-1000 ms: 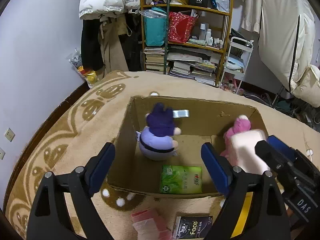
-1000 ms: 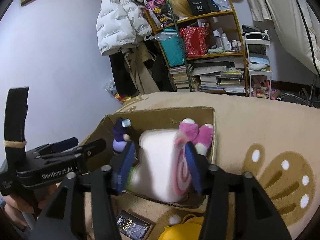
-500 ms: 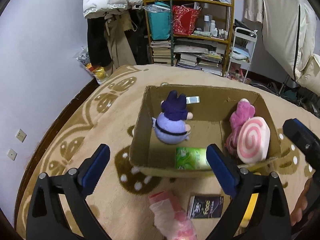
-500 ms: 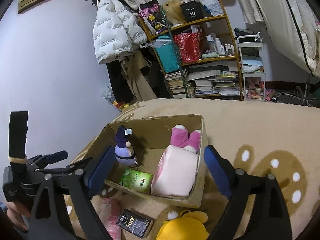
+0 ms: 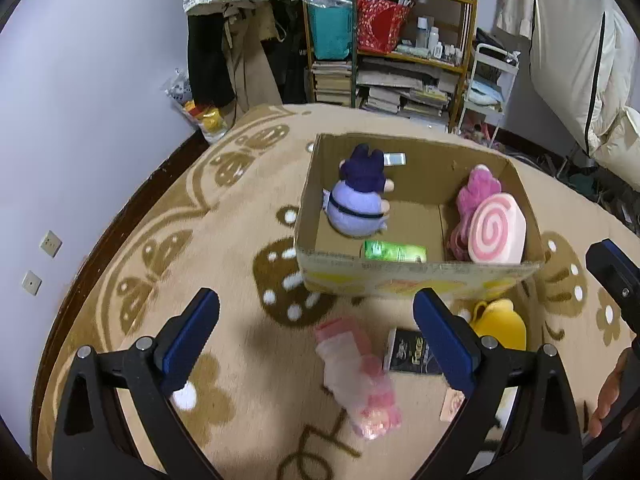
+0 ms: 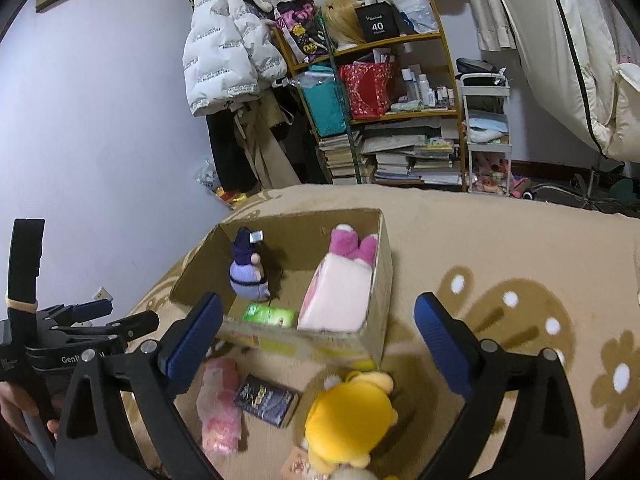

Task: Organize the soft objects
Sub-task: 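Open the left tool to drop the doll while the right tool releases the roll cake into the box, then lower the left tool to the pink wrapped bottle while the right tool approaches the white fluffy keychain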

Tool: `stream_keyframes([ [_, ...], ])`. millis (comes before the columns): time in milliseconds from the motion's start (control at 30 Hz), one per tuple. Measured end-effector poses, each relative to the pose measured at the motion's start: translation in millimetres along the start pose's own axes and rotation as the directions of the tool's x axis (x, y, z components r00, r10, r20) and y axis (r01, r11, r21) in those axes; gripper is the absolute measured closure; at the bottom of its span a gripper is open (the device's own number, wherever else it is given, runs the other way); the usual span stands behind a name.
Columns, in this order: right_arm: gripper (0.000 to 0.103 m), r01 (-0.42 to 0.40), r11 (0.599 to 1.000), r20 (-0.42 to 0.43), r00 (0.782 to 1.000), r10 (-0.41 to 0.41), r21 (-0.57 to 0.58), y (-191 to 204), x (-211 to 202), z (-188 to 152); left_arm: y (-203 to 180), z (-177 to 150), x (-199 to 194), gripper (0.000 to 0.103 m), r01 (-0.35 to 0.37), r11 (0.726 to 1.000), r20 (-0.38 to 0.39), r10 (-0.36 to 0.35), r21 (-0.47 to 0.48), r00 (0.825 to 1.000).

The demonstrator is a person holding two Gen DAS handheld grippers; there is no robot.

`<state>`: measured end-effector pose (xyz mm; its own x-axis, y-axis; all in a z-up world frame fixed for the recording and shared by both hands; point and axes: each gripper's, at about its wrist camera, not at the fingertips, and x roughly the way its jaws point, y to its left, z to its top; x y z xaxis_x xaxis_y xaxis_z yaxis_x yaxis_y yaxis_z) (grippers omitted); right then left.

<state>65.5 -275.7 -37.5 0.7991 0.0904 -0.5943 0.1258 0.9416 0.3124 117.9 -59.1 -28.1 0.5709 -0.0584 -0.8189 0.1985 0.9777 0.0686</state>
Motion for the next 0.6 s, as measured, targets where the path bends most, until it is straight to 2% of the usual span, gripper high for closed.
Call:
stream_keyframes([
  [300,0.002,0.041,0.999,-0.075,0.996,-0.042,-0.021,7.1,-17.2,-22.8,-2.7,-20.1,-8.5,0.006,0.012,1.000,-0.071,-0.011,0.003,0.997],
  [600,0.002,0.097,0.995,-0.196,0.976,-0.096,-0.002,4.9,-12.2,-41.3,-7.3,-35.6,1.5,0.006,0.018,1.000,-0.159,-0.015,0.013,0.987],
])
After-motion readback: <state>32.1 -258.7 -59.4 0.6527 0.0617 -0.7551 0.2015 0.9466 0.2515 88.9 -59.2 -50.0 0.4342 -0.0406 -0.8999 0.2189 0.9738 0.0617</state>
